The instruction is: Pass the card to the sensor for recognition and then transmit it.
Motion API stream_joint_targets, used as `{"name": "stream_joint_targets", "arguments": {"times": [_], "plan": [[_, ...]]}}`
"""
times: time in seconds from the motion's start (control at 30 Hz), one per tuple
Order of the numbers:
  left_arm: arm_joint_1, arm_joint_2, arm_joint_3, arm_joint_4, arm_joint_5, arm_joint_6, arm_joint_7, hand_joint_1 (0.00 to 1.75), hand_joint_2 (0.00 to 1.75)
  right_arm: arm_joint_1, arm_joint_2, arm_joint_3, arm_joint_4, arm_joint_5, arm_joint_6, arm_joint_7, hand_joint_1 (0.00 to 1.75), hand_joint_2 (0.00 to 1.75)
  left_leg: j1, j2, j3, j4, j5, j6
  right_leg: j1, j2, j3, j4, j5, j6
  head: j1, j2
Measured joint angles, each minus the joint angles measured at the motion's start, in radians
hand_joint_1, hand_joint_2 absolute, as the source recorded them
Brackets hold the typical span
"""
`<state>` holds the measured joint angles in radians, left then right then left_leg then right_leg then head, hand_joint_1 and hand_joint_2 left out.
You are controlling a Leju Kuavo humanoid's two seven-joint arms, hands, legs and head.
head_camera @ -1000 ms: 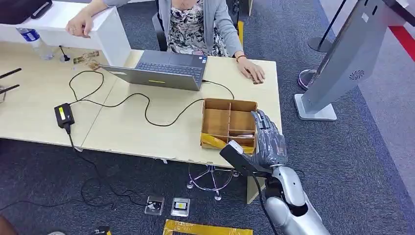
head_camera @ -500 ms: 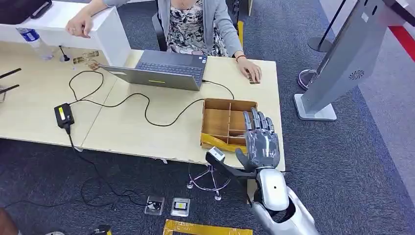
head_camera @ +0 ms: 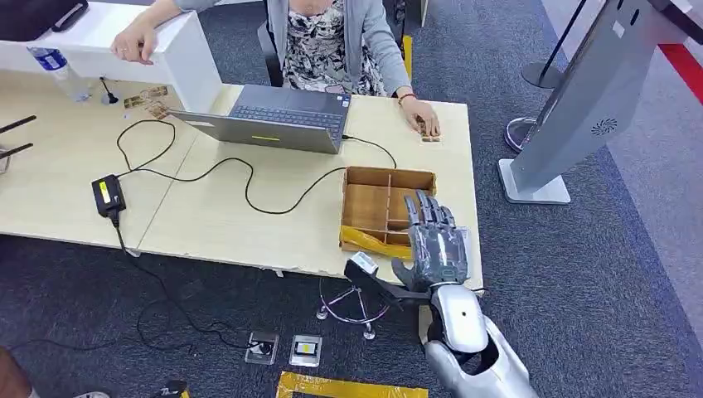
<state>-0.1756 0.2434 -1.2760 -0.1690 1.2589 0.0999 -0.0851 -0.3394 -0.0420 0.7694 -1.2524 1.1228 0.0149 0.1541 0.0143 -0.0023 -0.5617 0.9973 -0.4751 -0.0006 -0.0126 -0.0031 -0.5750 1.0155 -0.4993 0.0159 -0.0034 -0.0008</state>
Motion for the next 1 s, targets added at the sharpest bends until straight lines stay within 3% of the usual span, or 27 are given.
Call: {"name": "stream_joint_targets", "arguments": {"times": [0.6,1.0], "plan": [[-0.001,-0.001,0.000,0.000,-0.022,-0.005,-0.002,0.00,0.00,-0.075,0.026,-0.038,0.115,-0.059,-0.042,0.007,0.00,1.75,0.000,0.000,0.000,0.000,0.000,0.000,0.000,0.000,0.000,0.000,0.000,0.000,0.000,0.000],[-0.001,-0.001,0.000,0.000,-0.013,0.003,-0.002,0.00,0.00,-0.098,0.056,-0.047,0.209,-0.079,-0.092,-0.025,0.00,1.75,0.000,0.000,0.000,0.000,0.000,0.000,0.000,0.000,0.000,0.000,0.000,0.000,0.000,0.000]]}}
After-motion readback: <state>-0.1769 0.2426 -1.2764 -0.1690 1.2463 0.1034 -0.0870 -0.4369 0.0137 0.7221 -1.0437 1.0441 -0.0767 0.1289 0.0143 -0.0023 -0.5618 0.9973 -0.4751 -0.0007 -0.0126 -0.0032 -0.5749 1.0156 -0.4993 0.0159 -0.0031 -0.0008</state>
